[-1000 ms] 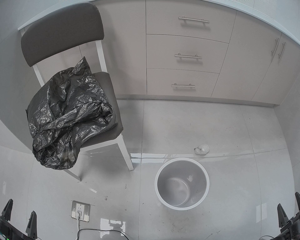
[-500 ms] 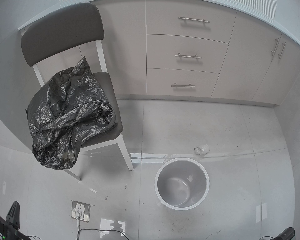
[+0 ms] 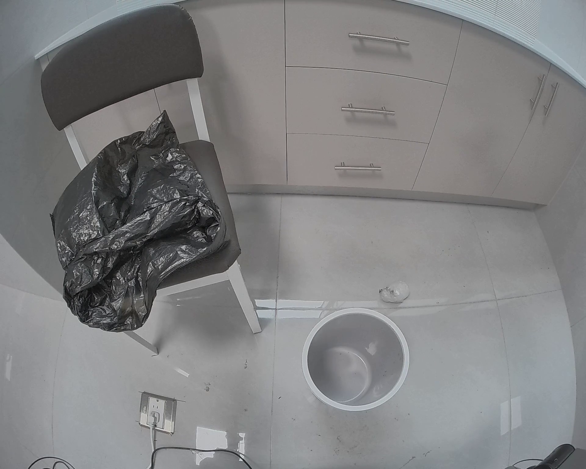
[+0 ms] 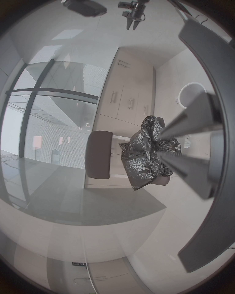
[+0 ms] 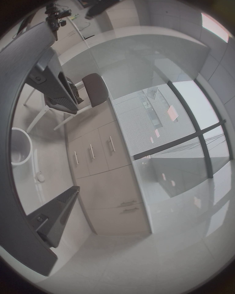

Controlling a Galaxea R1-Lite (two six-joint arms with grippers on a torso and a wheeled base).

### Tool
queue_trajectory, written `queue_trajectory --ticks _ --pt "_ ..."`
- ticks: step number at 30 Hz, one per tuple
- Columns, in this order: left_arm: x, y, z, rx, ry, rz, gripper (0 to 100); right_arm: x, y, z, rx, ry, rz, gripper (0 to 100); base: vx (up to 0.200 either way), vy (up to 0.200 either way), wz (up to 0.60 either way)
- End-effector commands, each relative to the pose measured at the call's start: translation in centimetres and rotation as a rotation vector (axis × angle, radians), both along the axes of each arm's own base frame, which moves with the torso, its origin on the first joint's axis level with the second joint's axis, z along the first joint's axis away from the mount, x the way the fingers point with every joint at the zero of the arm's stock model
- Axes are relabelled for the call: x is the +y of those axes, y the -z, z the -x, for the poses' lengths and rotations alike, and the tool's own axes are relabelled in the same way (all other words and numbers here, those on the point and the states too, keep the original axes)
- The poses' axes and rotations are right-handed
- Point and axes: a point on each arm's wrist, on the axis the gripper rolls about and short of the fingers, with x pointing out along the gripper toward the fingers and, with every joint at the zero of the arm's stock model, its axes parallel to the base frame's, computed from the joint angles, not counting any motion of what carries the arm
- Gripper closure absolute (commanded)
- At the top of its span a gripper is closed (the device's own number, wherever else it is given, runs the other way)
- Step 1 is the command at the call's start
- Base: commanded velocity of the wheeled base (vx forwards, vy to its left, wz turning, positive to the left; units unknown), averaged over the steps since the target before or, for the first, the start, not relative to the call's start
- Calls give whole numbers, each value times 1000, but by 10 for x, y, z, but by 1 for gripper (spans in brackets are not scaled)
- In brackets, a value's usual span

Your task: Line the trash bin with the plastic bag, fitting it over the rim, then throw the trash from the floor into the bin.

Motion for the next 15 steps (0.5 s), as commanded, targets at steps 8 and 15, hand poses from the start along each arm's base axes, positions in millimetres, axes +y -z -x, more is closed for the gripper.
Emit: queue_trajectory --ticks 8,15 --pt "-7 6 -140 429 5 32 0 15 6 -94 155 -75 -45 0 0 0 0" --pt "17 41 -192 613 -105 -33 0 17 11 -97 161 -145 -34 0 0 0 0"
